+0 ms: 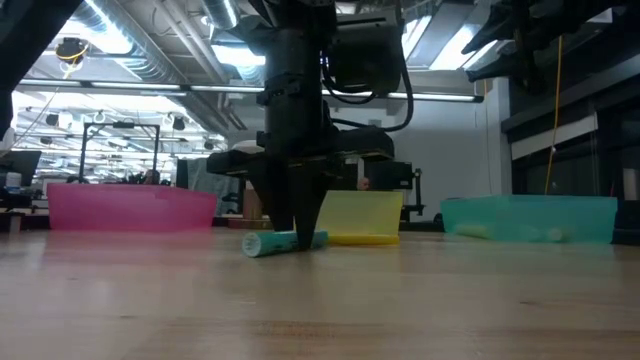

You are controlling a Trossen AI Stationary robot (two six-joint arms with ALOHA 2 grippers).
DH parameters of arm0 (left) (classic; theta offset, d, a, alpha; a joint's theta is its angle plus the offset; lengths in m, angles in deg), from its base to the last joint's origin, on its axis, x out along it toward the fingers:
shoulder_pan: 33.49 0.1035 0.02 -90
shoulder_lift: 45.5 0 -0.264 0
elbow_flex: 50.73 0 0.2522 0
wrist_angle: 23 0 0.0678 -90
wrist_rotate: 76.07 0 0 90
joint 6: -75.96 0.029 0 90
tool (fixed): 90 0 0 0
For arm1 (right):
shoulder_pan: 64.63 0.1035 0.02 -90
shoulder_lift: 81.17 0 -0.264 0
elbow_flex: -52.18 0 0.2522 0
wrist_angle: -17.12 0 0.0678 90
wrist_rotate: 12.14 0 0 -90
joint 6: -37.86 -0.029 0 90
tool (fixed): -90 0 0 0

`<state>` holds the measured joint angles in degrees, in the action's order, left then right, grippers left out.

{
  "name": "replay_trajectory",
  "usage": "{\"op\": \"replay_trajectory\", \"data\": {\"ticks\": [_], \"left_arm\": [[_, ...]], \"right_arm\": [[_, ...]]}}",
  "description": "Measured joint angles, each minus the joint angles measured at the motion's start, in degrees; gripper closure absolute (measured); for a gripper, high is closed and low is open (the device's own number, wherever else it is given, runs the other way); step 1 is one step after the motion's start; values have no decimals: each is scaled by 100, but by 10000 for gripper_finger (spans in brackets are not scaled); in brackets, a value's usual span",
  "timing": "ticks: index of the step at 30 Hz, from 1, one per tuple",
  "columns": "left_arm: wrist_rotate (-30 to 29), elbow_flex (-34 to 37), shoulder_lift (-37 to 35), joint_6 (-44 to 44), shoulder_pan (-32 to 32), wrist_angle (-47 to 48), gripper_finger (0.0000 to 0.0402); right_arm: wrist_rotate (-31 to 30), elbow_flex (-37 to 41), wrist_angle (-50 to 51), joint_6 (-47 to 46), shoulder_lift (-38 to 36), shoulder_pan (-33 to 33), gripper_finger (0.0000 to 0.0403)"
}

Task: Pick & Place Markers
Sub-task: Put the light blue highlighter into the blue bin

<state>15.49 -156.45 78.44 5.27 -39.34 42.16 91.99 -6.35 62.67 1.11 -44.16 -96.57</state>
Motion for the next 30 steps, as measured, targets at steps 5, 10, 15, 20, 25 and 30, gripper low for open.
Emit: {"op": "replay_trajectory", "data": {"ticks": [5, 10, 15, 20, 25, 30], "left_arm": [[0, 0, -6, 8, -1, -9, 347], [-6, -20, -117, 307, -6, -16, 347], [-336, -71, -430, 415, -4, 36, 347], [-891, -74, -928, 444, -4, 272, 347], [-1457, -72, -1495, 620, -4, 431, 347], [-2076, -72, -2114, 831, -4, 404, 347]], "right_arm": [[-1, 0, 0, 0, 0, 0, 198], [0, 0, -4, 0, 0, 0, 198], [1, 0, -23, 9, 0, 0, 198], [-2, 0, -24, -2, -2, 0, 198], [0, 0, -24, -9, -1, 0, 198], [1, 0, -76, -7, -1, 0, 198]]}}
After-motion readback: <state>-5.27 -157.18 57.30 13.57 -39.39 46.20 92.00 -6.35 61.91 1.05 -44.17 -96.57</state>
